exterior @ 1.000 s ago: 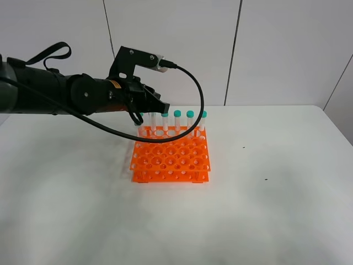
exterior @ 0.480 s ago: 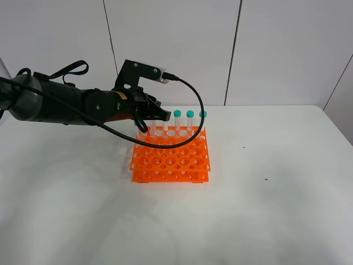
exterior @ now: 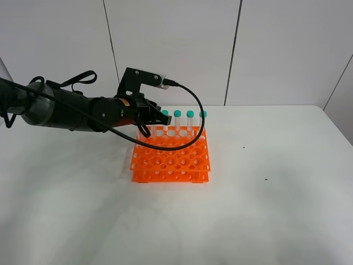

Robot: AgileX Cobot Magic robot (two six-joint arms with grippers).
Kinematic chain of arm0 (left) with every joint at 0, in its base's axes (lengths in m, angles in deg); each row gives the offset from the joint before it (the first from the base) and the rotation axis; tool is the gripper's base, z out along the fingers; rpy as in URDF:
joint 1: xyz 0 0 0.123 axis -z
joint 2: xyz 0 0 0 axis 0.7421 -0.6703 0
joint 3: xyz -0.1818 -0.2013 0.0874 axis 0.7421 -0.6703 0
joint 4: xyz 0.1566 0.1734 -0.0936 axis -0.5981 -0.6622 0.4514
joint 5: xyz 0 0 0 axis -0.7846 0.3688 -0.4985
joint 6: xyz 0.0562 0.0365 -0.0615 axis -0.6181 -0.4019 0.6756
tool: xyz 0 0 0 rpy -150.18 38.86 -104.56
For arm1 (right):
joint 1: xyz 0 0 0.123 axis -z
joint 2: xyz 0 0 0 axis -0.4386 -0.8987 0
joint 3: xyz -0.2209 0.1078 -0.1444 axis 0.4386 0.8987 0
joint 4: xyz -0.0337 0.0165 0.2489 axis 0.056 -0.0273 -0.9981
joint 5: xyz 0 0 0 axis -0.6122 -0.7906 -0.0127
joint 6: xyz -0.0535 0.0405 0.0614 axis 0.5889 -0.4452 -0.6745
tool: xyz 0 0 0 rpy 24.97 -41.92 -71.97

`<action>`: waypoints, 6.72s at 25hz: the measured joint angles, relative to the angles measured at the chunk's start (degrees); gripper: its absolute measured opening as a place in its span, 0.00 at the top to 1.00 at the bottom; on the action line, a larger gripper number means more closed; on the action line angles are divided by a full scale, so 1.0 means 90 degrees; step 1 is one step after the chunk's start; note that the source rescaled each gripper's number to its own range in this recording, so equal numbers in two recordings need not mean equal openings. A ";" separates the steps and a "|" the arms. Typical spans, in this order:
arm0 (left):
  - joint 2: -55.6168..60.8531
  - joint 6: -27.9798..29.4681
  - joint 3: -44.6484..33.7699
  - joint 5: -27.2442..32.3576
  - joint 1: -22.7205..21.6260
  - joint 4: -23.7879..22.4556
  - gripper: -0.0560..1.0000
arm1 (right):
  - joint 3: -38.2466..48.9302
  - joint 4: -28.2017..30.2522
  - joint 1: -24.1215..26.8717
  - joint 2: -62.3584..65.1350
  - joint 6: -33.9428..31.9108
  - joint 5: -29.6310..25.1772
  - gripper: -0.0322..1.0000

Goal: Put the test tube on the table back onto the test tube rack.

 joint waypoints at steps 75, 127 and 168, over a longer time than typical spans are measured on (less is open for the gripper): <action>-0.0625 0.0497 -0.0276 -0.0665 -0.0116 -0.0012 0.95 | 0.0000 -0.0017 0.0000 0.0000 0.0000 0.0000 0.00; 0.1644 0.0338 0.0220 0.5597 -0.0151 -0.0023 0.25 | 0.0000 -0.0017 0.0000 0.0000 0.0000 0.0000 0.00; 0.3468 0.1554 -0.0760 0.9770 -0.2872 -0.1650 0.24 | 0.0000 -0.0017 0.0000 0.0000 0.0000 0.0000 0.00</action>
